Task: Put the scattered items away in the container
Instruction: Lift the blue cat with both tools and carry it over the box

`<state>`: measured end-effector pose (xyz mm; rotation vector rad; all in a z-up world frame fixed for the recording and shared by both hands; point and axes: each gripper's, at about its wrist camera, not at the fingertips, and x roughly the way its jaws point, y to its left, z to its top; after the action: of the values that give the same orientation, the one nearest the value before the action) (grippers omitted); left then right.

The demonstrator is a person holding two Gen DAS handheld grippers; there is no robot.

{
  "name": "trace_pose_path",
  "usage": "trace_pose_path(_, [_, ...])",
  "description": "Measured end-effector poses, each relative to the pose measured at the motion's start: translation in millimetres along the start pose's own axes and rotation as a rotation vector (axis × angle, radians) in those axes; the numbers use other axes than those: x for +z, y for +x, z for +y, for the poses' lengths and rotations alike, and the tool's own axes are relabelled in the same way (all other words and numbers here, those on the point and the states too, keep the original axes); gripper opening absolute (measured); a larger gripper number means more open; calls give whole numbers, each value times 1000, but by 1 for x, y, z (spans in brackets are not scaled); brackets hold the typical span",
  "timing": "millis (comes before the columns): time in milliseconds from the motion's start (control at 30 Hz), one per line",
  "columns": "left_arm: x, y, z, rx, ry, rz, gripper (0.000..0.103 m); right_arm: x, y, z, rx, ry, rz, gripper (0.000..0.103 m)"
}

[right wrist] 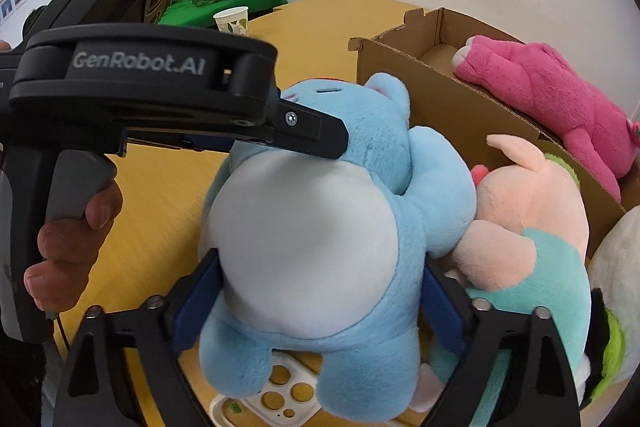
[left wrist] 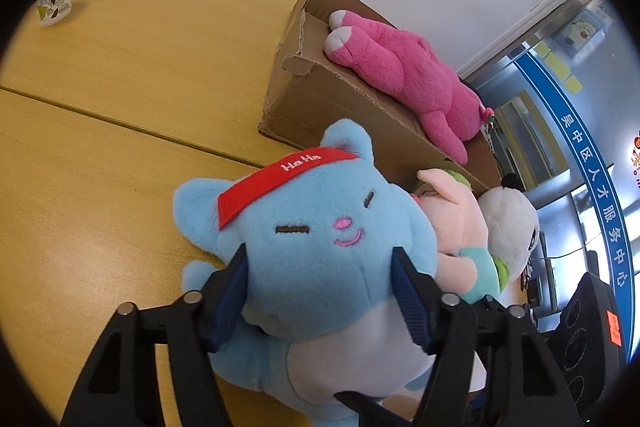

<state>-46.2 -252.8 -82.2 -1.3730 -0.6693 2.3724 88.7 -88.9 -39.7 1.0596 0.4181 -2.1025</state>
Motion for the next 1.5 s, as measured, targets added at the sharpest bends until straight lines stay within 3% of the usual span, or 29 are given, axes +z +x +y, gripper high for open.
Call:
trace_pose_path(100, [1,-8,-12,29,39,-8,54,0,-5,1,16,19,-9,76])
trace_pose_path(300, [17,-52,-53,35,130,-100,52,8,-40,3,37,56,-110,73])
trace_pose_path(433, [51,-86,-102,24,262,-174,51,31,-77,-4,16,64,-204,73])
trace_pose_path(700, [145,-124,-215,22,542,-289,51,115,-156,-55,-95,78,-411,73])
trace_pose_path(933, [196,-113,-262,24,652,-278,51,165,-187,-102,-138,141,-487,73])
trace_pose_path(1167, [230,-62,-245,55,637,-213,51,194,-143,-140,-121,224,-465,73])
trace_pose_path(1500, [250,61,-143,58,493,19,51,187,-18,-172,-53,357,-275,73])
